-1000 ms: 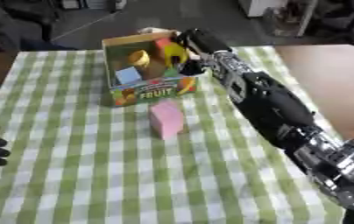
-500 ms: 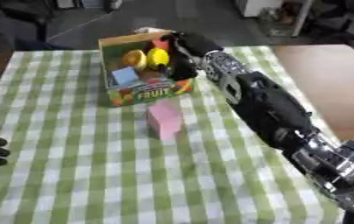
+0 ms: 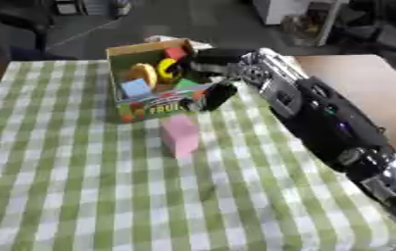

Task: Pick up objects on the table and place them in the box.

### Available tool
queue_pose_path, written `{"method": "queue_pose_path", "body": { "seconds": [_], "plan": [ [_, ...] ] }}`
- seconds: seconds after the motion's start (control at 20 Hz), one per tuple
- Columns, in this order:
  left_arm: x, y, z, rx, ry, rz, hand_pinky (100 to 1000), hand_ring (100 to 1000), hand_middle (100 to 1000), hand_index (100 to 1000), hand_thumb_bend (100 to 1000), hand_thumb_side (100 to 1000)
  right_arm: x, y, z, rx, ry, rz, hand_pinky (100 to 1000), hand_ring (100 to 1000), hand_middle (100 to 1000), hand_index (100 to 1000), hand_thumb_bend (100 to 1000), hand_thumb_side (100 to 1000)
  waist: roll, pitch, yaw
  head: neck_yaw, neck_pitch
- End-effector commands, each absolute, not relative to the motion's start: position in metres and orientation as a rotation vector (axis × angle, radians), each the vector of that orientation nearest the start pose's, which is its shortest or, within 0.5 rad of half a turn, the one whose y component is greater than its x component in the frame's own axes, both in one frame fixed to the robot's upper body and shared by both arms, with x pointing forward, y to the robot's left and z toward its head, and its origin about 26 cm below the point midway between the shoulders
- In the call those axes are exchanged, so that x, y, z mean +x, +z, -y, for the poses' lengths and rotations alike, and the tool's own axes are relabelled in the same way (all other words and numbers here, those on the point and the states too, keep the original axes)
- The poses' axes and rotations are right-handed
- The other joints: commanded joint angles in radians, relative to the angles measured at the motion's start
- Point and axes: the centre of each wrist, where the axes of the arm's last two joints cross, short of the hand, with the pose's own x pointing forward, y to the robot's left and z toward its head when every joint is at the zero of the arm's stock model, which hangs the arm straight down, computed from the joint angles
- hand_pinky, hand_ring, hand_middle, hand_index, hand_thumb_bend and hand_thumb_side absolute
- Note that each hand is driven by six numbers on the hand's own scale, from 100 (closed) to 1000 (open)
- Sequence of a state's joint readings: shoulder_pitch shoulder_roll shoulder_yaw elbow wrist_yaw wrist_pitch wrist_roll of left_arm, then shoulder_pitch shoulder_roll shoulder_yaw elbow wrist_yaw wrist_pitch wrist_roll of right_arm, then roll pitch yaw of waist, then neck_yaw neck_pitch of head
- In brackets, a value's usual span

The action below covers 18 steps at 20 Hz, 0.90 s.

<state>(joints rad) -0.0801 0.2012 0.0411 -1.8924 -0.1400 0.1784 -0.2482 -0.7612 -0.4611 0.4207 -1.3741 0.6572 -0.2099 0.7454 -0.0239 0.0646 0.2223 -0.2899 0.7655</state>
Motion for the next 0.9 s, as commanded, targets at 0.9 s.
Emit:
{"method": "queue_pose_path", "body": {
  "seconds": [0.9],
  "plan": [
    [0.284,0.112,-0.277,0.135,-0.458,1.751,604,606,591,791,100,752,0.434,0.132,0.186,-0.639,2.126,1.118,852,931,948,1000,437,428,0.01,-0.01,0.015,-0.011,0.004]
  ]
}}
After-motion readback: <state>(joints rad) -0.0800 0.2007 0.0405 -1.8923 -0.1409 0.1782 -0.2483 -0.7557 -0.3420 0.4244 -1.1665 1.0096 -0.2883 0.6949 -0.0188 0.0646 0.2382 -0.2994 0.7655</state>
